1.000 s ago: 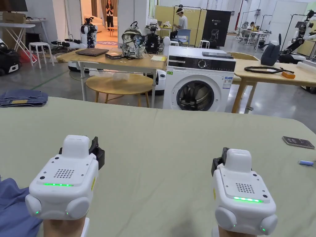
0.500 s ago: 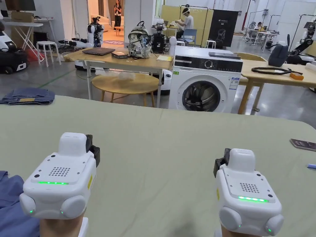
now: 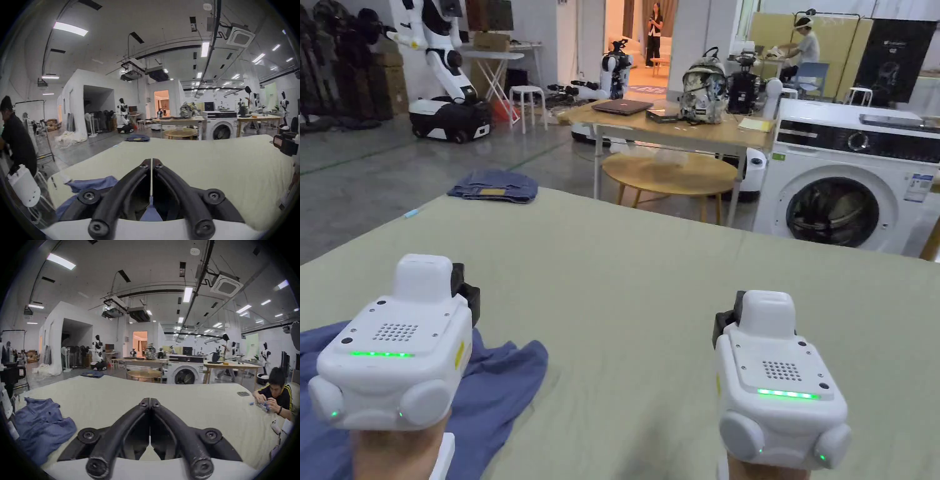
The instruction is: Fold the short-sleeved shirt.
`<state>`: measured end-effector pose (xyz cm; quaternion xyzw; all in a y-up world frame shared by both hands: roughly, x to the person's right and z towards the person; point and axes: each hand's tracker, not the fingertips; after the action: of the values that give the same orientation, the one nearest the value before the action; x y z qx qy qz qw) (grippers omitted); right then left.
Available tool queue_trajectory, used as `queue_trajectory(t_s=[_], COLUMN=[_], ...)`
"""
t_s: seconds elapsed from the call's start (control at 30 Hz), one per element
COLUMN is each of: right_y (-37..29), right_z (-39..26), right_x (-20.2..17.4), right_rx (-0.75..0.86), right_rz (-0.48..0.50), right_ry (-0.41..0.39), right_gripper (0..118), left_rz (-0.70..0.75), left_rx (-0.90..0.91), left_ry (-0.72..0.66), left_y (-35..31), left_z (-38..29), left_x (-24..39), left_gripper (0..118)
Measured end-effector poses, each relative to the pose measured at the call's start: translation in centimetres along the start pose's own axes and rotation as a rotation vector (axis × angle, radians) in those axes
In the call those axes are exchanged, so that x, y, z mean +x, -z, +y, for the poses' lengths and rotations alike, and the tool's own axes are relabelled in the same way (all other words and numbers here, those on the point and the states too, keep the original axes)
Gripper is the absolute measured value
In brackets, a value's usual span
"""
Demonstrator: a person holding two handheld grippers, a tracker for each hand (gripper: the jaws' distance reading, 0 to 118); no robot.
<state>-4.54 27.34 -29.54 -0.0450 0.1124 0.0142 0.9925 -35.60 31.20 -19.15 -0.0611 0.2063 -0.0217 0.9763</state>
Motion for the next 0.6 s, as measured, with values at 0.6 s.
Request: queue_trajectory(t_s=[0.6], right_y=[2.8], right_z=[-0.8], right_x=[-8.7], right_rx=[-0.094], right_rz=[0.185], right_ry=[-0.072], right_gripper=[0], left_rz=[-0.086], left_rx=[-0.728], left_ry=[-0.132], left_y=[7.4], left_z=[-8.4], left_x=[-14.7], left_gripper=[0])
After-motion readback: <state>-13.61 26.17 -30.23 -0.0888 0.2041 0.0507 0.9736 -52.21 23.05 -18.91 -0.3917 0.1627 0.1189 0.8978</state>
